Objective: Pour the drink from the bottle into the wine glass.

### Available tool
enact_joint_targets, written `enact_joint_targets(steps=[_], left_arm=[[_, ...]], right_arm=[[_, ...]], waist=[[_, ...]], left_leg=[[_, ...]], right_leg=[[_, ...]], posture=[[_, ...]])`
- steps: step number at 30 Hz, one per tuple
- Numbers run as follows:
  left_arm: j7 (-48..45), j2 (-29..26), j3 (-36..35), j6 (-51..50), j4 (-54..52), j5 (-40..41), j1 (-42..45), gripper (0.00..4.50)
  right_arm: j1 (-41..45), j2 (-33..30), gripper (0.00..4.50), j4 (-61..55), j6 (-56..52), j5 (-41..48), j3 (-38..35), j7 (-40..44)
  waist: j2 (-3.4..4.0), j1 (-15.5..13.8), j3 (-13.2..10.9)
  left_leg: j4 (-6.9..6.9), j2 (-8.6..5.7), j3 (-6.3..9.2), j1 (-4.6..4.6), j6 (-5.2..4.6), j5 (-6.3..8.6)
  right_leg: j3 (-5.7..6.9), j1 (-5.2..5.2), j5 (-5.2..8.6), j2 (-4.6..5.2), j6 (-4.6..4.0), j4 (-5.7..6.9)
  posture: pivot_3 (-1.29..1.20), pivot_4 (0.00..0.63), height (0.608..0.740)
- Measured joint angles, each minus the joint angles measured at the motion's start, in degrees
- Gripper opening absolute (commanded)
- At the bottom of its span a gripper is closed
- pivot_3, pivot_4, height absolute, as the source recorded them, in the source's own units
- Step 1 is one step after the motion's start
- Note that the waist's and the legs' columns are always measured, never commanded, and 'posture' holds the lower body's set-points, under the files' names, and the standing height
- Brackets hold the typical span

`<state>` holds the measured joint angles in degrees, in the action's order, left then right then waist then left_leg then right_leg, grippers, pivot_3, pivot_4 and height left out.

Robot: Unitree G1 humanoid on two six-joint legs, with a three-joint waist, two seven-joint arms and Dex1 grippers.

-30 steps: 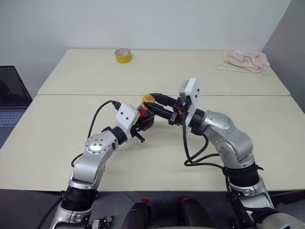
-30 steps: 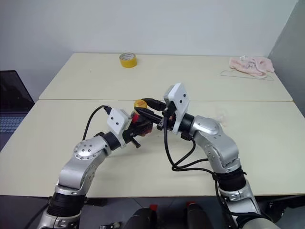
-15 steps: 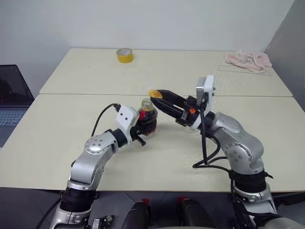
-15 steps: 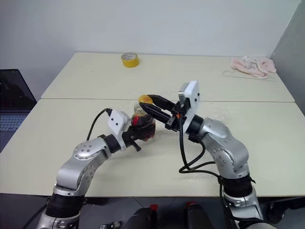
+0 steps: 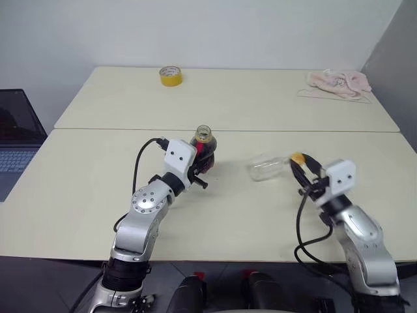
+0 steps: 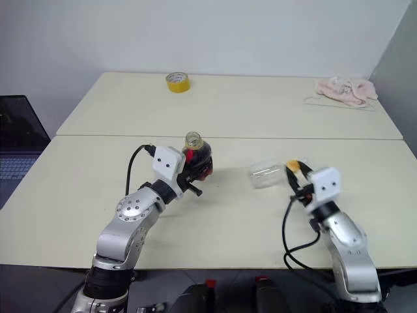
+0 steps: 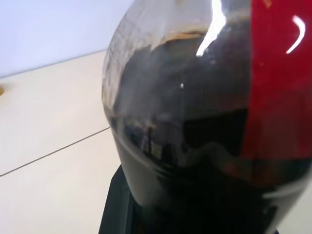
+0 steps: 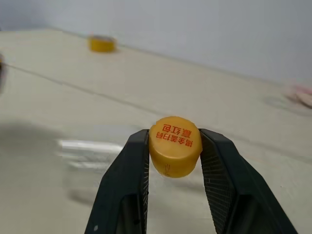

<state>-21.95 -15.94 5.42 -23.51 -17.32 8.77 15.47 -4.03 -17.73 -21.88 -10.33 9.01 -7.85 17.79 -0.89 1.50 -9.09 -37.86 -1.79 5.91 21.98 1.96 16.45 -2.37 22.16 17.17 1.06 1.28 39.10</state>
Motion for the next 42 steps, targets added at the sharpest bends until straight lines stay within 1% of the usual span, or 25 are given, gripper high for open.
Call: enact_joint_targets(steps=[2, 5, 12, 15, 21, 22, 24, 26, 27, 29, 31, 35, 38, 42], left_arm=[[-0.1, 0.2, 0.4, 0.2, 0.0, 0.0, 0.0, 0.64], [-0.1, 0.3, 0.6, 0.2, 0.0, 0.0, 0.0, 0.64], [-0.2, 0.2, 0.6, 0.3, 0.1, 0.0, 0.1, 0.64], [-0.2, -0.1, 0.5, 0.4, 0.2, 0.0, 0.3, 0.64], [-0.1, -0.3, 0.4, 0.9, 1.3, 0.0, 0.3, 0.64], [-0.1, -0.3, 0.3, 1.2, 1.5, -0.1, 0.3, 0.64], [0.1, -0.3, -0.2, 1.5, 1.7, 0.0, 0.3, 0.64], [0.8, -0.3, -1.7, 1.5, 2.2, 0.0, 0.3, 0.64], [1.3, -0.2, -2.6, 1.5, 2.6, 0.1, 0.4, 0.64], [1.8, -0.2, -4.7, 1.6, 4.5, 0.3, 0.7, 0.64], [2.7, -0.3, -7.1, 1.8, 7.0, 0.4, 1.1, 0.64], [4.2, -0.7, -11.6, 2.7, 12.3, 0.4, 1.3, 0.64], [5.1, -0.7, -14.7, 3.0, 16.3, 0.9, 1.9, 0.64], [4.9, -0.8, -16.8, 3.1, 19.9, 2.5, 3.0, 0.64]], right_arm=[[-1.9, 0.6, 1.22, 1.3, -0.1, -1.1, -1.4, -2.1], [-2.7, 1.6, 1.22, 3.8, -0.9, -1.4, -2.3, -4.3], [0.0, 3.3, 1.22, 8.5, -7.6, -0.6, -3.6, -7.8], [1.0, 3.3, 2.24, 9.4, -10.3, 0.2, -4.8, -8.3], [0.9, 3.1, 4.26, 9.0, -11.4, 1.2, -6.0, -7.9], [0.4, 2.6, 4.50, 8.6, -10.8, 0.9, -5.4, -7.5], [-1.3, 0.3, 4.50, 7.6, -7.3, -0.9, -2.5, -4.8], [-2.3, -1.8, 4.50, 4.7, -1.1, -1.5, 1.0, -0.1], [-2.0, -2.7, 4.50, 2.2, 1.1, -0.9, 3.0, 3.0], [0.7, -3.9, 4.50, -2.0, 2.2, 1.3, 7.2, 8.1], [5.9, -4.0, 4.50, -4.1, 0.2, 4.1, 10.8, 11.9], [14.9, -5.0, 4.50, -3.9, -7.5, 7.4, 14.5, 15.9], [21.0, -4.5, 4.50, -3.0, -14.7, 9.6, 17.3, 17.2], [27.2, -3.1, 4.50, -2.4, -21.4, 10.7, 19.4, 17.1]], waist=[[0.01, 0.1, 0.0], [0.01, 0.2, 0.0], [0.01, 0.1, 0.0], [0.01, 0.1, 0.0], [0.02, 0.2, 0.0], [0.02, 0.2, 0.0], [0.02, 0.2, 0.0], [0.03, 0.4, 0.0], [0.04, 0.5, 0.0], [0.03, 0.6, 0.0], [0.03, 0.4, 0.0], [-0.03, -0.1, 0.0], [-0.04, -0.2, 0.0], [-0.07, -0.2, 0.0]], left_leg=[[0.03, 0.04, 0.00, -0.06, -0.01, 0.00], [0.03, 0.05, -0.03, -0.06, 0.00, 0.00], [0.01, 0.04, -0.02, -0.05, 0.01, 0.00], [0.01, 0.04, -0.02, -0.06, 0.00, 0.00], [0.02, 0.04, -0.02, -0.07, -0.03, 0.02], [0.02, 0.04, -0.01, -0.06, -0.03, 0.02], [0.02, 0.04, -0.04, -0.07, -0.03, 0.02], [0.01, 0.05, -0.05, -0.08, -0.03, 0.02], [0.01, 0.08, -0.05, -0.10, -0.03, 0.02], [0.01, 0.14, 0.00, -0.14, -0.03, 0.02], [-0.01, 0.13, 0.07, -0.14, -0.02, 0.01], [-0.04, 0.02, 0.14, -0.04, 0.16, -0.09], [-0.06, -0.01, 0.17, -0.01, 0.16, -0.09], [-0.06, -0.02, 0.21, 0.03, 0.17, -0.09]], right_leg=[[0.00, -0.03, 0.00, -0.03, 0.00, 0.01], [-0.02, -0.03, 0.00, -0.06, 0.00, 0.01], [-0.02, -0.05, 0.00, -0.05, 0.00, -0.01], [-0.01, -0.06, 0.00, -0.05, 0.00, -0.02], [0.00, -0.07, 0.00, -0.06, 0.00, -0.01], [0.00, -0.07, 0.00, -0.05, 0.00, -0.01], [-0.01, -0.06, 0.00, -0.05, 0.01, -0.02], [-0.01, -0.05, 0.01, -0.06, 0.01, 0.00], [-0.02, -0.06, 0.01, -0.08, 0.01, 0.01], [0.03, -0.11, 0.01, -0.16, 0.01, 0.00], [0.08, -0.13, 0.00, -0.16, 0.00, -0.01], [0.14, -0.11, 0.00, -0.04, 0.00, -0.10], [0.15, -0.08, 0.00, 0.00, 0.00, -0.09], [0.20, -0.04, 0.00, 0.01, -0.01, -0.08]], posture=[[0.00, 0.150, 0.740], [0.00, 0.150, 0.740], [0.00, 0.150, 0.740], [0.00, 0.150, 0.740], [0.00, 0.150, 0.740], [0.00, 0.150, 0.740], [0.00, 0.150, 0.740], [0.00, 0.150, 0.740], [0.00, 0.150, 0.740], [0.00, 0.150, 0.740], [0.00, 0.150, 0.740], [0.00, 0.150, 0.740], [0.00, 0.150, 0.740], [0.00, 0.150, 0.740]])
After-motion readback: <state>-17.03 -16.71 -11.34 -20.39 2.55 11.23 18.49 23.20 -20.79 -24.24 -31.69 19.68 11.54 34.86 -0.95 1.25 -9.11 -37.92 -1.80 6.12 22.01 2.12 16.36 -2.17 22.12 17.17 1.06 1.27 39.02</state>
